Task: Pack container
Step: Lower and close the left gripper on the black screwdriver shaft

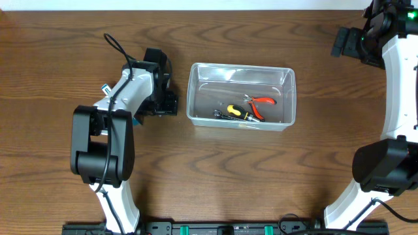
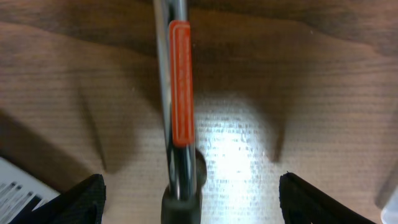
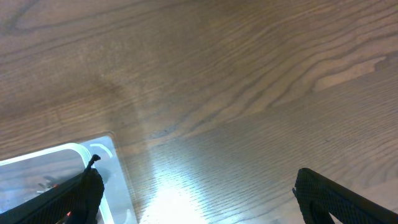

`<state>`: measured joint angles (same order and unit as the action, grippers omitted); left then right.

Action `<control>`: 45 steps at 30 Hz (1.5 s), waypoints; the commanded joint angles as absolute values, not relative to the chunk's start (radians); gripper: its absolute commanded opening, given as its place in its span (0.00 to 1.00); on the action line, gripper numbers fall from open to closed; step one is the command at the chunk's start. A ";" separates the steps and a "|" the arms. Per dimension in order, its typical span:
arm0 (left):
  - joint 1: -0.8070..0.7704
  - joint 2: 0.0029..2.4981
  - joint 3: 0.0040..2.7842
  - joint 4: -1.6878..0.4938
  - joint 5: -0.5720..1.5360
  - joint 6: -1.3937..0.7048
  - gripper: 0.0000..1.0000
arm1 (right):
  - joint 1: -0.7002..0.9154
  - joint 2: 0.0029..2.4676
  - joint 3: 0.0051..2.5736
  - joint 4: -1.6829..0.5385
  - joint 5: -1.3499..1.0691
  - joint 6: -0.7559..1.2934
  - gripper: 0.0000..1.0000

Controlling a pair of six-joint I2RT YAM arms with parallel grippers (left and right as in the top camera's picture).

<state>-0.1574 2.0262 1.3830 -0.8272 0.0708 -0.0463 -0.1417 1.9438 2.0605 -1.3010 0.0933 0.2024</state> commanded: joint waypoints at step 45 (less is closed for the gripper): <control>-0.123 2.038 1.403 -0.798 0.059 -0.038 0.06 | -0.143 1.942 2.074 -1.302 0.093 0.216 0.99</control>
